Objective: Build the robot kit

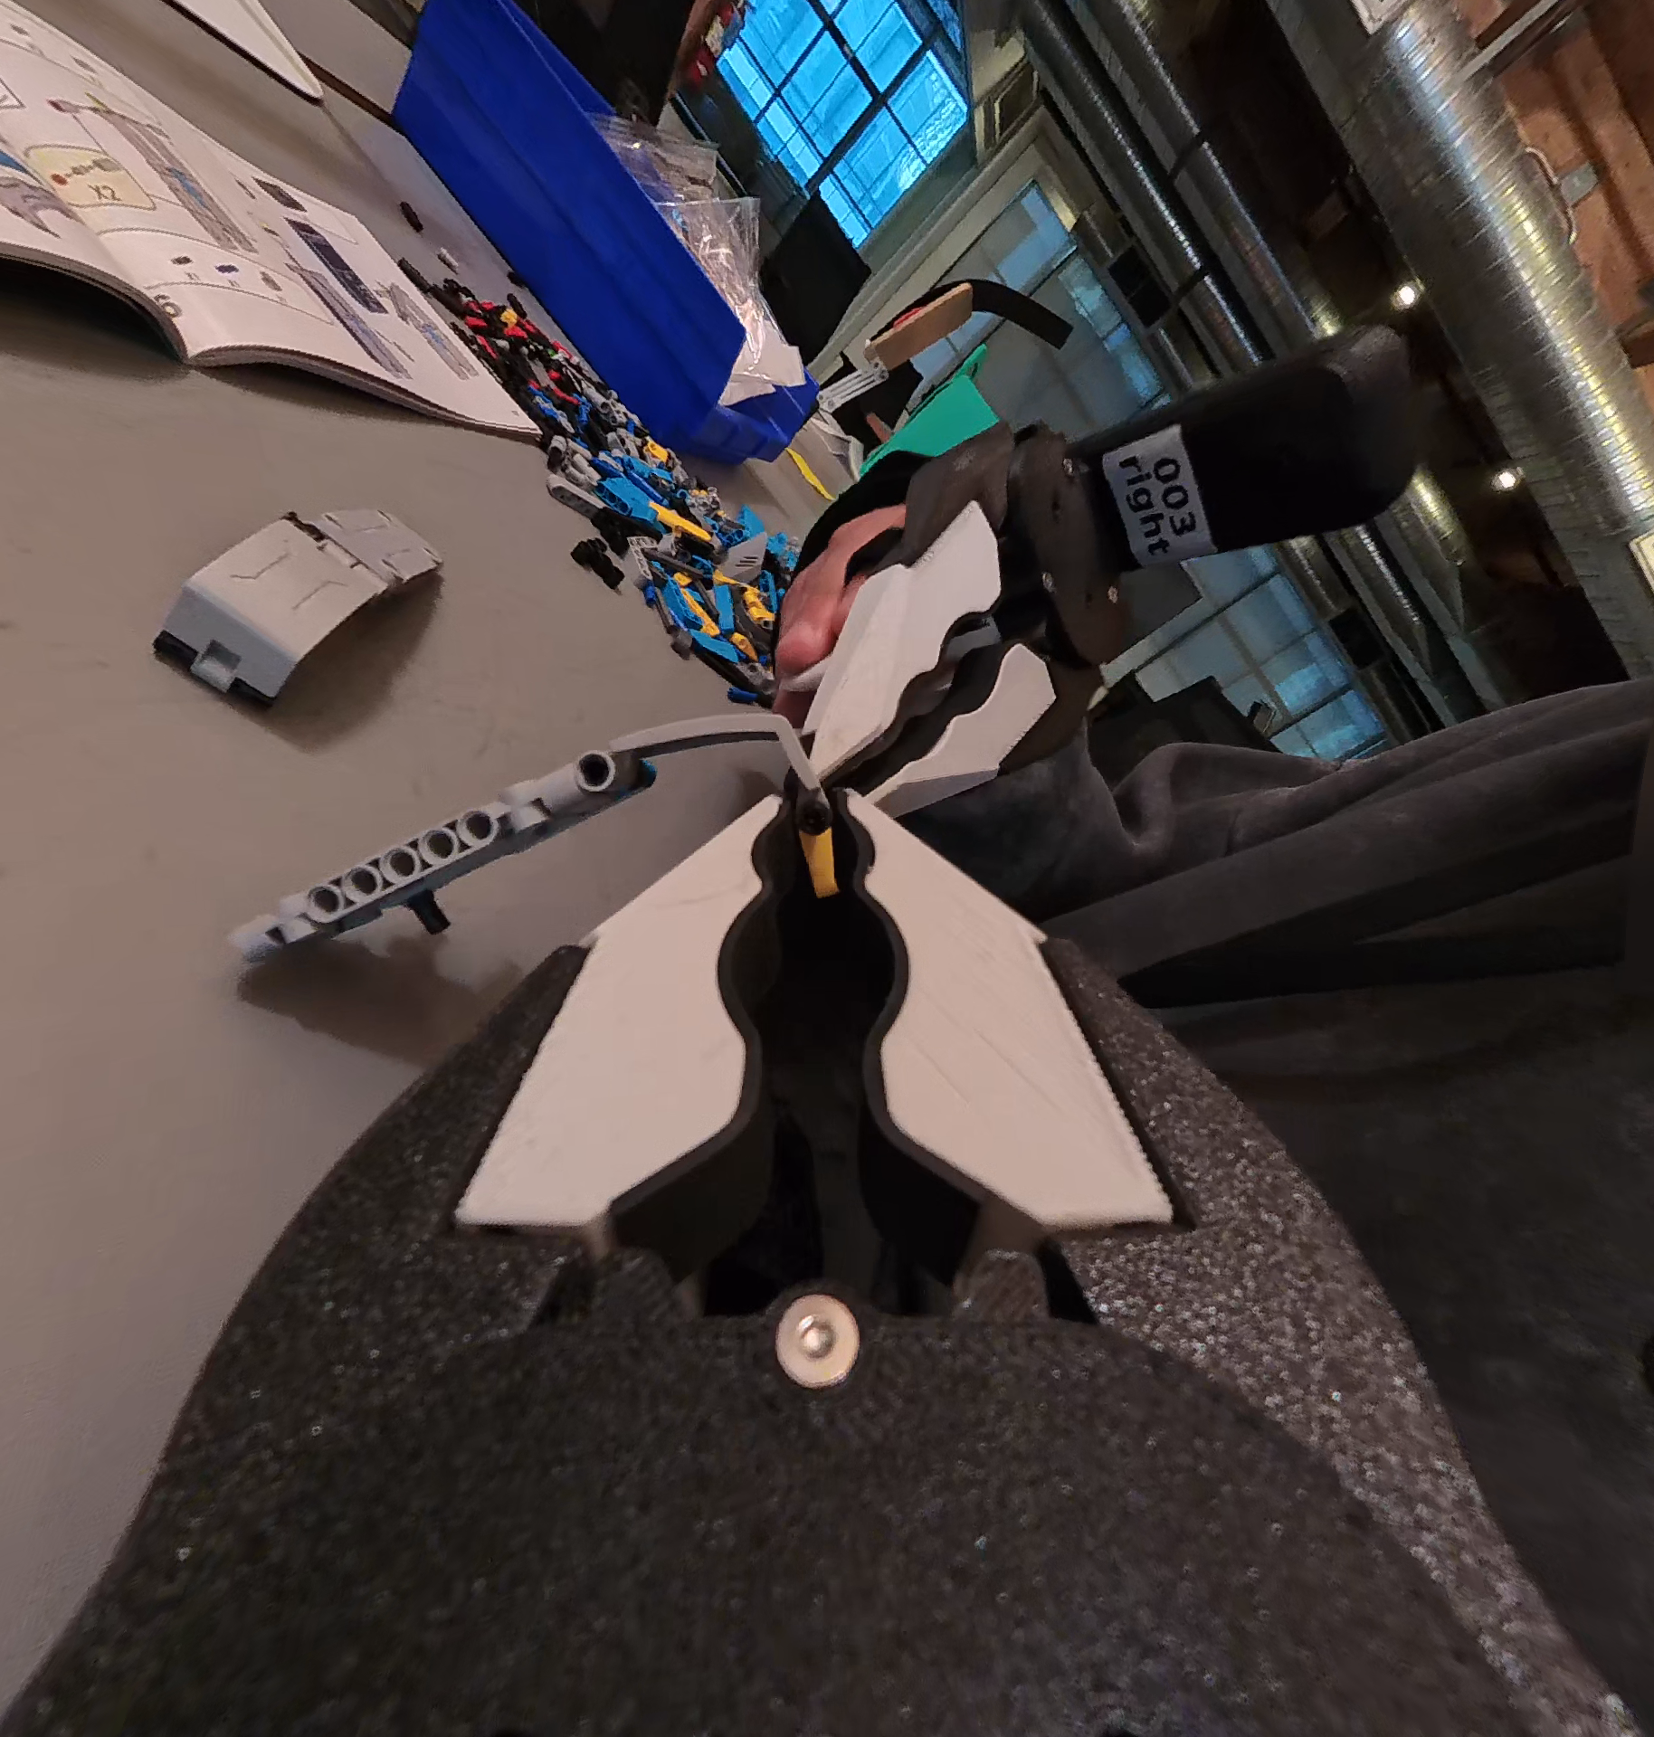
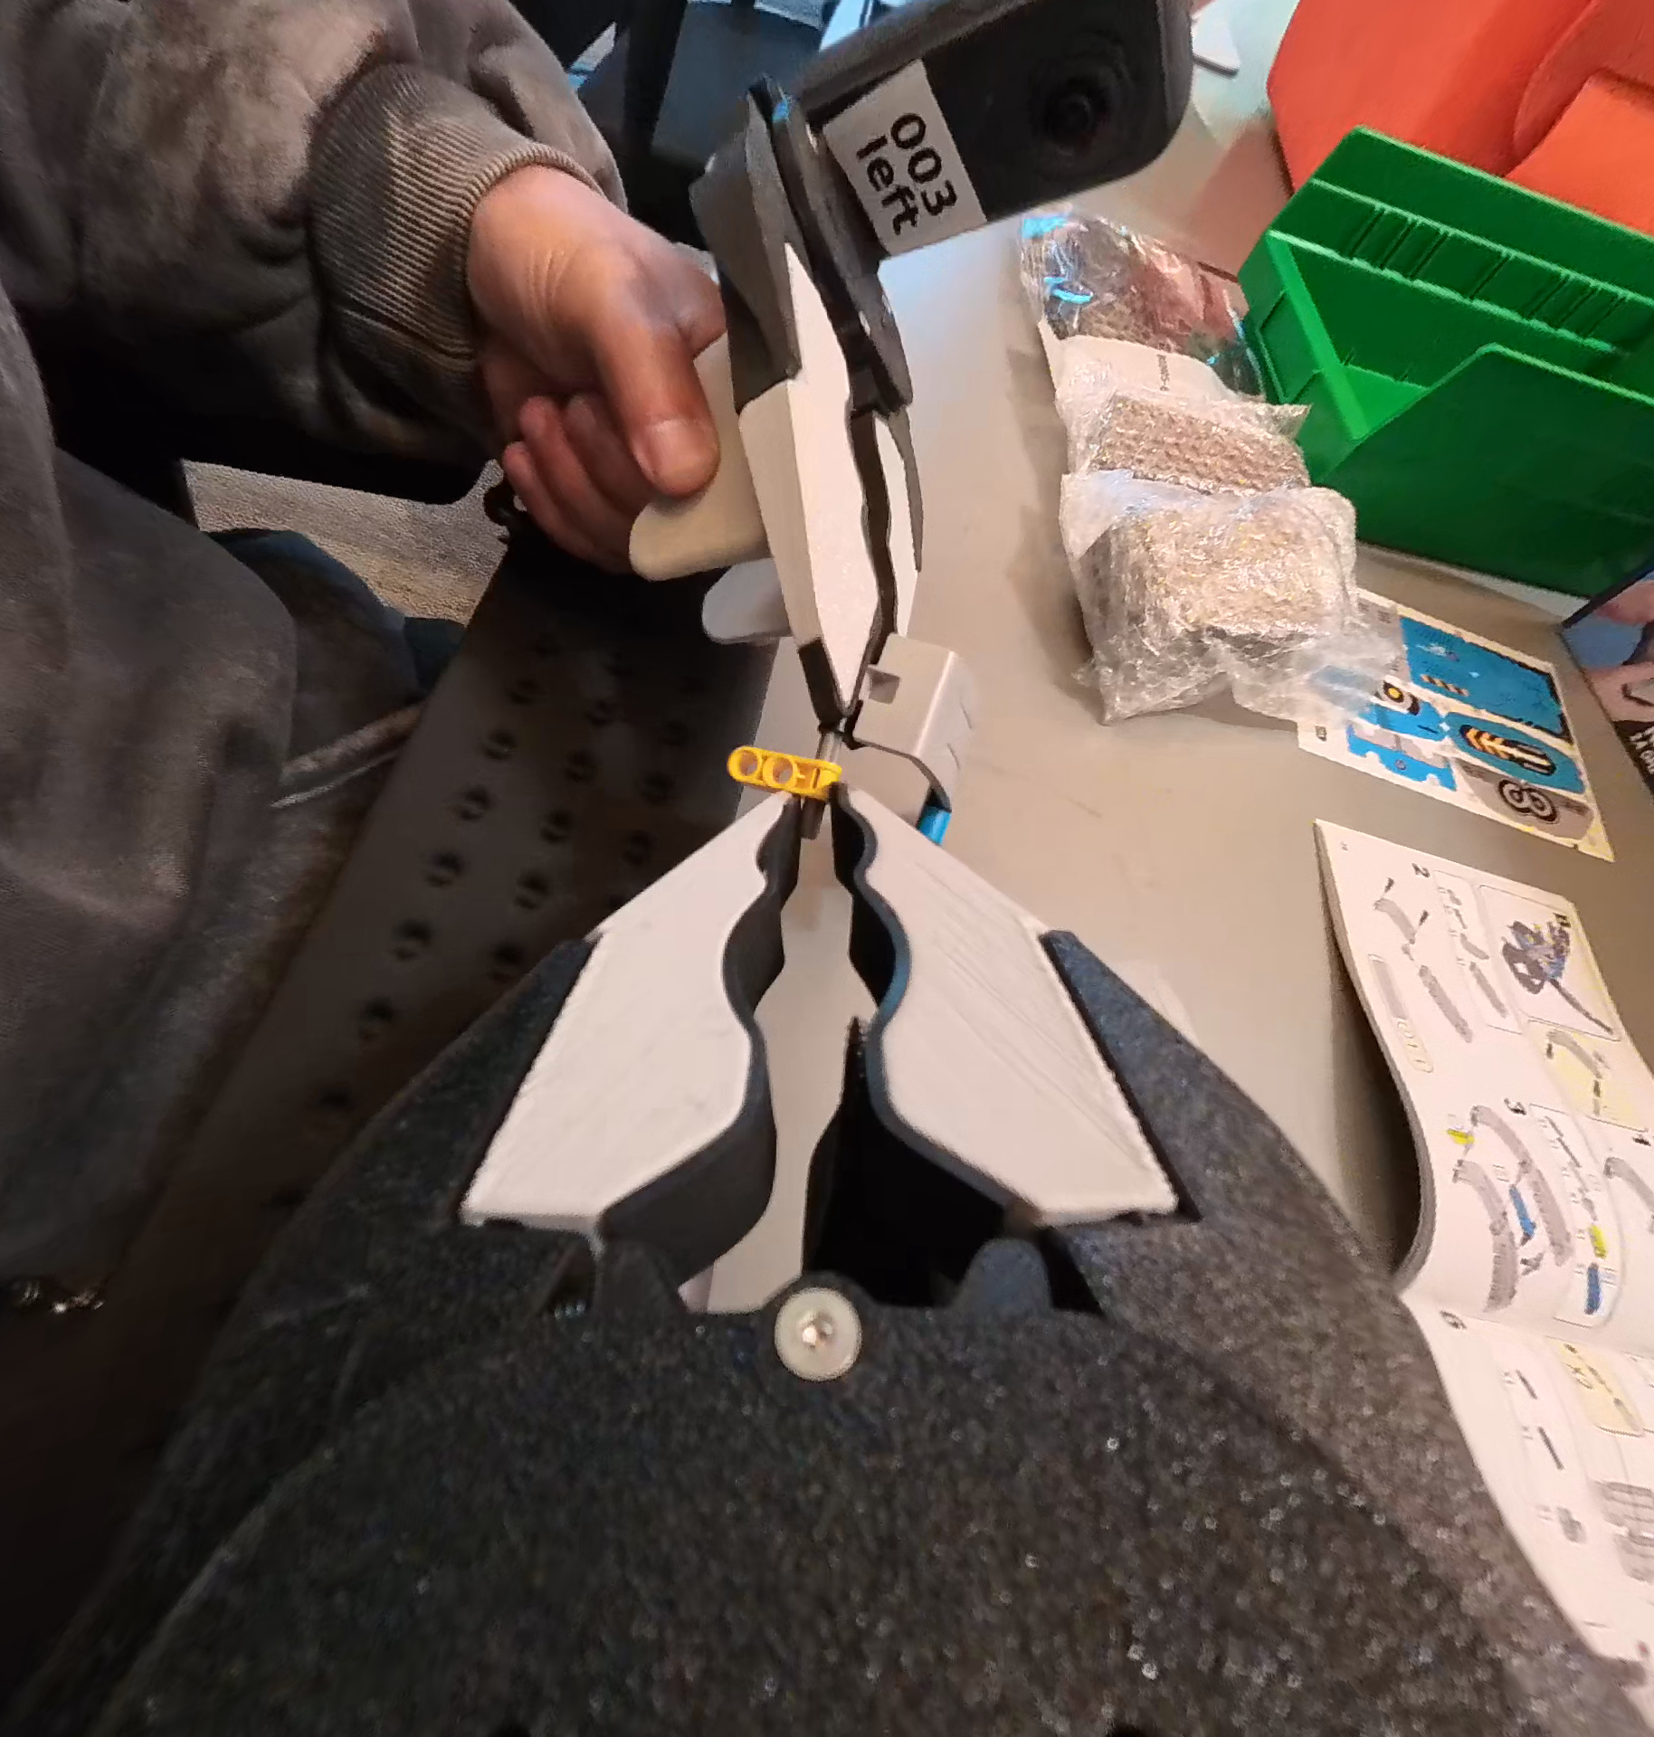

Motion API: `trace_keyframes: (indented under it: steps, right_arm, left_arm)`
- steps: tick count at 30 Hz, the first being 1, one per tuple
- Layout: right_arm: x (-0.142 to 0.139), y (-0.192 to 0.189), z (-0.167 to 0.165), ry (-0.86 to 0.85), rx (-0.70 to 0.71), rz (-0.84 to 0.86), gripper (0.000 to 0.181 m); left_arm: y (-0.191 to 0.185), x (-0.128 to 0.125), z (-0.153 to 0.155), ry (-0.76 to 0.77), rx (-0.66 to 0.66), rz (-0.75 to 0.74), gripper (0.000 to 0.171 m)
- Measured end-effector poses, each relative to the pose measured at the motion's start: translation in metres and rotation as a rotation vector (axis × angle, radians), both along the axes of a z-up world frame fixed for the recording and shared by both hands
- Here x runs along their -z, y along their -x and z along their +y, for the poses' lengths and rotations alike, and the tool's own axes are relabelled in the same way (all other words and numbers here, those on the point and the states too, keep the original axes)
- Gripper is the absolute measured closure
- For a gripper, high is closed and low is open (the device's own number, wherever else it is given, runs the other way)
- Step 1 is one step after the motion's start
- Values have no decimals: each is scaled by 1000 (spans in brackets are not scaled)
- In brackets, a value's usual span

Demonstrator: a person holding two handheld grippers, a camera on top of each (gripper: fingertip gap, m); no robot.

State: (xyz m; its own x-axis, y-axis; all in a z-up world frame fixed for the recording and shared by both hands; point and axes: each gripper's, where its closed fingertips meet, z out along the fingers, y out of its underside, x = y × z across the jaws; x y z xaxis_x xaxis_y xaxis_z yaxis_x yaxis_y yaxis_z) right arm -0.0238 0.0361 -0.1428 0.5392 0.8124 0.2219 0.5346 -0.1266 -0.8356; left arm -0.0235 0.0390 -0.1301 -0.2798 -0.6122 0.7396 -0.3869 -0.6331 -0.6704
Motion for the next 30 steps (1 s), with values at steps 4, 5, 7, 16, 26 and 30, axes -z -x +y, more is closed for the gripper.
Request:
trace_keyframes:
  steps: [4, 5, 7, 16, 26, 30]
  right_arm:
    - [2, 1, 1, 29, 8, 45, 177]
    - [2, 0, 2, 30, 15, 54, 176]
    - [1, 0, 4, 42, 24, 93, 176]
    - [2, 0, 8, -31, 52, 41, 176]
    - [-2, 3, 7, -58, 45, 43, 176]
    - [3, 2, 7, -31, 53, 23, 176]
  left_arm:
    - [-1, 0, 2, -26, -26, -2, 166]
    - [-2, 1, 3, -33, -39, -1, 166]
    - [-2, 0, 5, -44, -57, -4, 166]
    - [-3, 2, 10, 7, -75, 13, 166]
    - [0, -5, 7, 114, -29, -19, 166]
    - [-2, 0, 7, 61, -46, 7, 166]
